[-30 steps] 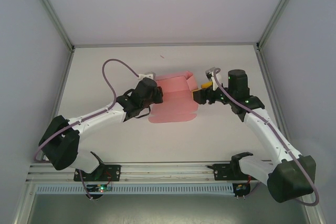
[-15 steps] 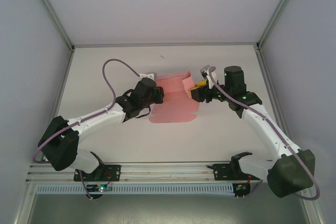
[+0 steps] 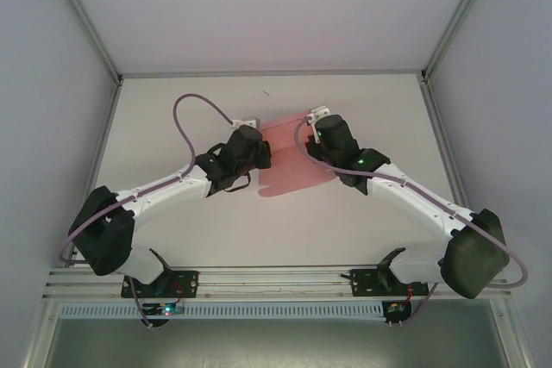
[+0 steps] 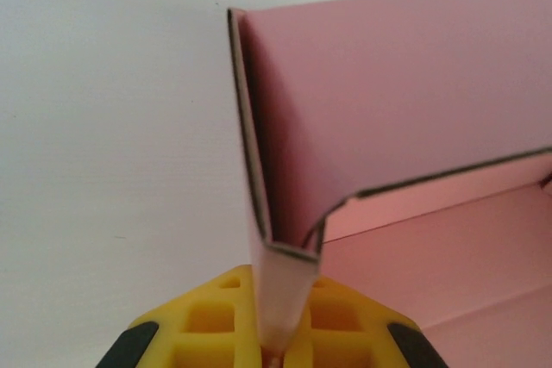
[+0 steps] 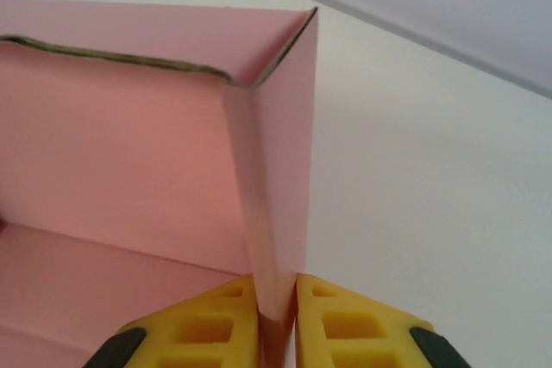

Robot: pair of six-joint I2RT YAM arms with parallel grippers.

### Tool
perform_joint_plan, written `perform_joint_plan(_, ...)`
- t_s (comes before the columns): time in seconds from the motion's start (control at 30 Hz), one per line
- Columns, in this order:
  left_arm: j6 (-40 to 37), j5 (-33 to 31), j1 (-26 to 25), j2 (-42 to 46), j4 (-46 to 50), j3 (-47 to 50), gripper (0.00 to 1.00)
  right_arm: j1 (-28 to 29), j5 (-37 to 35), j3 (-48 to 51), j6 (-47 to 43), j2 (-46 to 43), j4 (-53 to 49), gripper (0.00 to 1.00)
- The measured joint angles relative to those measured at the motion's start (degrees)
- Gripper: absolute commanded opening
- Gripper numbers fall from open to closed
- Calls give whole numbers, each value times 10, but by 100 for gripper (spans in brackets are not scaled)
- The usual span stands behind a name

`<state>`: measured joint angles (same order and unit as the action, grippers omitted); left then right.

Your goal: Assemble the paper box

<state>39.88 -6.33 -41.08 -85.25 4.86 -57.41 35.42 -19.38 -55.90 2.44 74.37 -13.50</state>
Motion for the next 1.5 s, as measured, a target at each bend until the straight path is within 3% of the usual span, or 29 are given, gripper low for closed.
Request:
perform_joint_plan(0.17,0,3,-6,0,-4,-2,0,8,-52,-3,4,16,15,25)
perform_joint_plan(0.37,0,1,-22,-10,-3,-18,0,8,-104,-5,10,31,36,7)
perform_joint_plan(0.5,2,-1,-25,-12,-4,-23,0,8,-127,-7,11,31,35,1)
perform_joint_plan(0.87,59,-12,-57,-13,3,-53,0,-1,-254,-46,49,83,13,0)
perform_joint_plan(1.13,90,-6,-62,-33,2,-77,0,-1,-333,-60,7,116,39,0)
perform_joint_plan(1.23,97,-4,-62,-47,5,-82,0,-2,-307,-58,3,113,39,0)
perform_joint_plan(1.33,99,-9,-59,-61,23,-90,0,-26,-203,-26,4,86,57,0)
perform_joint_plan(1.5,99,-7,-58,-72,43,-92,0,-78,-30,52,3,18,105,18)
